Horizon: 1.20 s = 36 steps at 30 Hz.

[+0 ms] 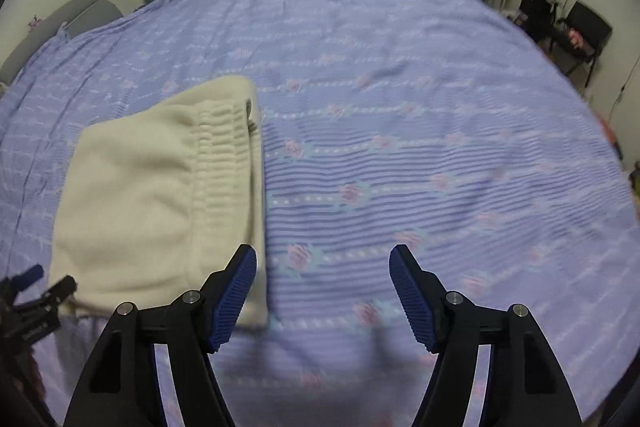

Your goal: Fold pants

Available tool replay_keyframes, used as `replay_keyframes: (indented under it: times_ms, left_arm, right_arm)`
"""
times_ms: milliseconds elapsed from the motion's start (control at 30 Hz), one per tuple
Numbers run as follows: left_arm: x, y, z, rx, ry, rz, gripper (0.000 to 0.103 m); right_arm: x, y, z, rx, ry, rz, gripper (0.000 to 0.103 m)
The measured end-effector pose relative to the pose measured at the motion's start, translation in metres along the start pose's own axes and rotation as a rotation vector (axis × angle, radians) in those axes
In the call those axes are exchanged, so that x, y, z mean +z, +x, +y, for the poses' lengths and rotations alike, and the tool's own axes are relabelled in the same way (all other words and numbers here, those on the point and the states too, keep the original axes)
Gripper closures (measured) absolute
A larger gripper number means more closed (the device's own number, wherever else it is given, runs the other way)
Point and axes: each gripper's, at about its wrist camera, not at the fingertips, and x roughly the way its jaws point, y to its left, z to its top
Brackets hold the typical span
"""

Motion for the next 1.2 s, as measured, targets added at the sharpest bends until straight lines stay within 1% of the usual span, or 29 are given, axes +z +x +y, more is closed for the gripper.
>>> replay_keyframes:
  times_ms: [67,200,267,300,367,433,500,567,667,767,867,933,1000,1067,1200]
  left_arm:
    - [-0.002,-0.021,-0.004,0.009,0.014,-0.033,0.014]
    - [-0.002,-0.065,-0.012,-0.002,0.039,-0.098,0.006]
    - [0.0,-0.083,-0.013,-0.011,0.041,-0.134,0.002]
    - [0.001,-0.088,-0.014,-0.012,0.043,-0.149,0.0]
    - [0.003,-0.094,-0.014,-0.002,0.049,-0.16,0.0]
    - [0.007,-0.092,-0.016,0.01,0.059,-0.151,0.0]
    - [0.009,-0.087,-0.017,0.012,0.07,-0.148,0.0]
    - [0.011,-0.079,-0.02,0.01,0.087,-0.155,0.0]
    - [0.017,-0.059,-0.026,0.009,0.116,-0.148,0.0]
    - [0.021,-0.047,-0.03,-0.003,0.118,-0.145,0.0]
    - [0.025,-0.039,-0.03,-0.025,0.095,-0.139,0.0]
    - [0.027,-0.037,-0.029,-0.038,0.081,-0.132,0.0]
    - [0.028,-0.035,-0.028,-0.05,0.074,-0.129,0.0]
    - [0.026,-0.032,-0.027,-0.048,0.077,-0.128,0.0]
    - [0.023,-0.022,-0.027,-0.03,0.074,-0.105,0.0]
  right_arm:
    - [-0.005,-0.022,-0.001,0.017,0.013,-0.03,0.022]
    - [-0.014,-0.043,0.004,0.091,0.045,-0.005,0.022]
    - [-0.017,-0.041,0.013,0.136,0.07,0.012,0.021]
    - [-0.018,-0.04,0.014,0.164,0.082,0.016,0.018]
    - [-0.02,-0.031,0.017,0.231,0.116,0.011,0.014]
    - [-0.023,-0.018,0.017,0.284,0.184,-0.002,0.013]
    - [-0.026,0.006,0.014,0.355,0.301,0.012,0.012]
    - [-0.031,0.026,0.009,0.422,0.391,0.023,0.012]
    - [-0.036,0.051,0.006,0.438,0.454,0.034,0.012]
    - [-0.038,0.073,0.008,0.481,0.459,0.07,0.012]
    - [-0.04,0.085,0.015,0.543,0.452,0.091,0.012]
    - [-0.042,0.093,0.019,0.553,0.431,0.107,0.012]
    - [-0.043,0.1,0.017,0.598,0.432,0.113,0.011]
    - [-0.042,0.107,0.015,0.651,0.457,0.128,0.011]
    - [-0.028,0.119,0.018,0.713,0.447,0.134,0.011]
